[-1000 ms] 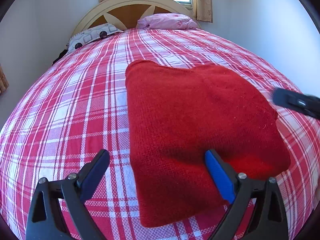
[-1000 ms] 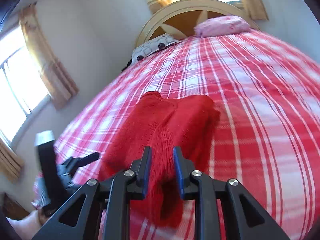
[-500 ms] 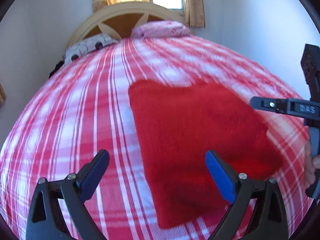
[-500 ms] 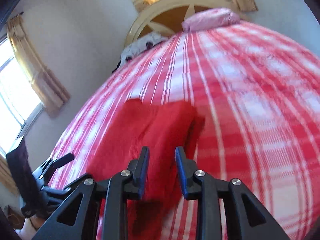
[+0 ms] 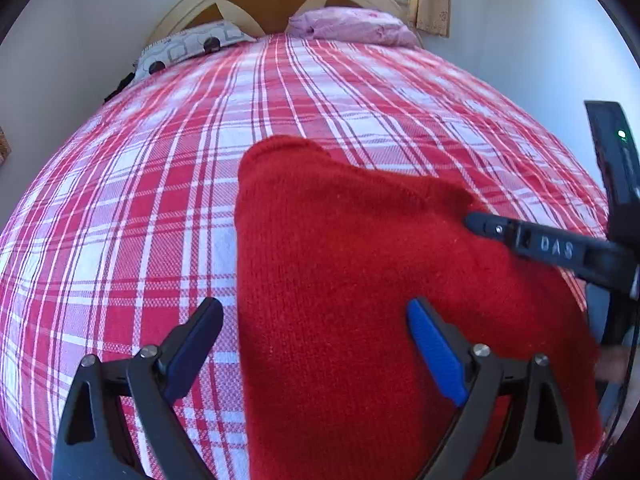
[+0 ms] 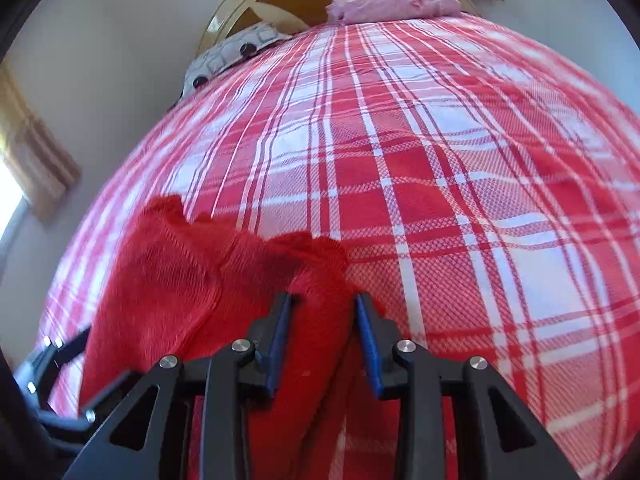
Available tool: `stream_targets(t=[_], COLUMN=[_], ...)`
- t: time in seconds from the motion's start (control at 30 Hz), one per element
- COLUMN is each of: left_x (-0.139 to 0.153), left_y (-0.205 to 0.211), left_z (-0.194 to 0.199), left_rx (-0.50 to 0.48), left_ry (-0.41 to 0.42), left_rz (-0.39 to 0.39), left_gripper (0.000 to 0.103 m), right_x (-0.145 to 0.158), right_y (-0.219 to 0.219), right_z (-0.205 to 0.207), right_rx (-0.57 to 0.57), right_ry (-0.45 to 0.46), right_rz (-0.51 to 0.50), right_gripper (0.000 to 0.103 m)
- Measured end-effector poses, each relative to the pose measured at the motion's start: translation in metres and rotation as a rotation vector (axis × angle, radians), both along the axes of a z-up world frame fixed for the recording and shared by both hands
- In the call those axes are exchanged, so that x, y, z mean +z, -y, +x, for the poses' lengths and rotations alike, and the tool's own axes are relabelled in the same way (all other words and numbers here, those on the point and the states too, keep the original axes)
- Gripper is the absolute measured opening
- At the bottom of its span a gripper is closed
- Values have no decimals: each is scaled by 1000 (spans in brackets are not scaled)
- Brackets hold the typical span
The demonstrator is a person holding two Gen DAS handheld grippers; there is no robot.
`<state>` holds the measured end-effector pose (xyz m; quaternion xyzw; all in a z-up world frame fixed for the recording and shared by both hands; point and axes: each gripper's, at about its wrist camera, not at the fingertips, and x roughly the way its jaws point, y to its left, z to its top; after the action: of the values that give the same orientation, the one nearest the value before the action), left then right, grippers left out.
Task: Fold small clothes
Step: 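Grasp the sweater's edge with the right tool and lift it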
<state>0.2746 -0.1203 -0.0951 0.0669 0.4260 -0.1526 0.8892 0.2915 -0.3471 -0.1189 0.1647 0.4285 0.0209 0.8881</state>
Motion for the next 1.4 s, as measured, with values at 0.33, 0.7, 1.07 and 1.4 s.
stream_targets(t=[0.33,0.7,1.07,1.4], left_x=[7,19,15,-18], left_y=[-11,-34,-42,-45], left_z=[0,-25,1,10], left_rx=[2,-28,47,49], left_ry=[-30,10,-19,-162], left_rz=[-25,-46,-115,-261], left_gripper=[100,100,100,103], right_x=[19,28,11,-4], right_y=[25,34,11,-22], right_z=[-40,-123,-108,-92], right_rx=[-96,-149,-117,-30], right_ry=[185,216,170,97], right_rz=[277,289,378,236], right_gripper=[55,69,69,73])
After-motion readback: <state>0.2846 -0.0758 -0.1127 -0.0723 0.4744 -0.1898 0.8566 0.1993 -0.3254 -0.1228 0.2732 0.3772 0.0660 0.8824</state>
